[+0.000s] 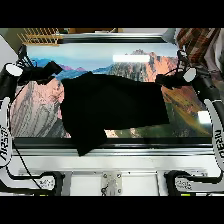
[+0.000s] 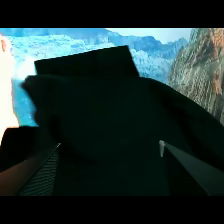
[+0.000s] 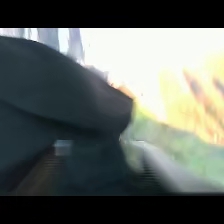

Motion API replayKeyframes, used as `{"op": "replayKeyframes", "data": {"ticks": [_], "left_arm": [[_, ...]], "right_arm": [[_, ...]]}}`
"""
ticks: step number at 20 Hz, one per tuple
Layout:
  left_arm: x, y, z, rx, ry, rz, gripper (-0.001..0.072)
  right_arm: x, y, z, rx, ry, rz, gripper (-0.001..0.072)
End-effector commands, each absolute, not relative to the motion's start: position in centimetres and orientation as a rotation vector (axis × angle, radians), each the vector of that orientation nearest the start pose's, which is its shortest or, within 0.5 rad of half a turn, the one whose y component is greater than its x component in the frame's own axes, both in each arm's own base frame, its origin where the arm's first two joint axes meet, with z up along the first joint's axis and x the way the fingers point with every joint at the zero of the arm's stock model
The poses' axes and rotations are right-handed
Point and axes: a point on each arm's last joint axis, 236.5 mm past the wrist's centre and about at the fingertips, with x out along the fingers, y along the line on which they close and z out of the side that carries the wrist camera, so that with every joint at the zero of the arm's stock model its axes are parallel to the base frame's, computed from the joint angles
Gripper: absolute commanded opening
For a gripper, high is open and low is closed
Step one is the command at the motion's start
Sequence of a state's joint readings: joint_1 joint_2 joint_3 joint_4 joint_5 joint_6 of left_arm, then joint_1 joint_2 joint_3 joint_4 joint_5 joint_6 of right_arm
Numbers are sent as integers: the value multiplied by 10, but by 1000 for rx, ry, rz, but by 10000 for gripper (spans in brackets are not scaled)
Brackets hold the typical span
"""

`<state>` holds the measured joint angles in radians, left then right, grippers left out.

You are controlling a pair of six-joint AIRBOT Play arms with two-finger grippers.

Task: Fold the clothes and pants, and hang the long-sleeved shirts on hangers.

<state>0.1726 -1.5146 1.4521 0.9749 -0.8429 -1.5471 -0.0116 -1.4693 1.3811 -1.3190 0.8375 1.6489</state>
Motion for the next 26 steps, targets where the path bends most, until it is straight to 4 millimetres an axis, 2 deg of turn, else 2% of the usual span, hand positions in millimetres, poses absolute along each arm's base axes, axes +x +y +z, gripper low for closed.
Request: {"op": "replayKeyframes", "data": {"ticks": [1, 3, 4, 6, 9, 12, 14, 19, 26], "left_arm": [[517, 19, 100, -540, 814, -41, 681], [480, 33, 102, -418, 885, 5, 680], [456, 39, 92, -368, 943, 35, 680], [404, 36, 56, -348, 1085, 58, 680], [335, 21, -15, -386, 1245, 74, 680], [296, 15, -68, -443, 1326, 125, 681], [284, 6, -86, -517, 1347, 151, 681], [288, -16, -101, -673, 1293, 151, 680], [292, -59, -127, -630, 1460, 81, 680]], "right_arm": [[516, 26, 100, 325, 790, 40, 621], [496, 24, 136, 319, 751, 49, 609], [482, 26, 152, 313, 743, 59, 609], [452, 35, 169, 302, 740, 83, 609], [410, 51, 177, 289, 737, 123, 609], [383, 64, 180, 277, 728, 158, 609], [371, 73, 184, 283, 725, 188, 609], [365, 85, 193, 313, 710, 227, 610], [365, 85, 193, 313, 708, 226, 609]]}}
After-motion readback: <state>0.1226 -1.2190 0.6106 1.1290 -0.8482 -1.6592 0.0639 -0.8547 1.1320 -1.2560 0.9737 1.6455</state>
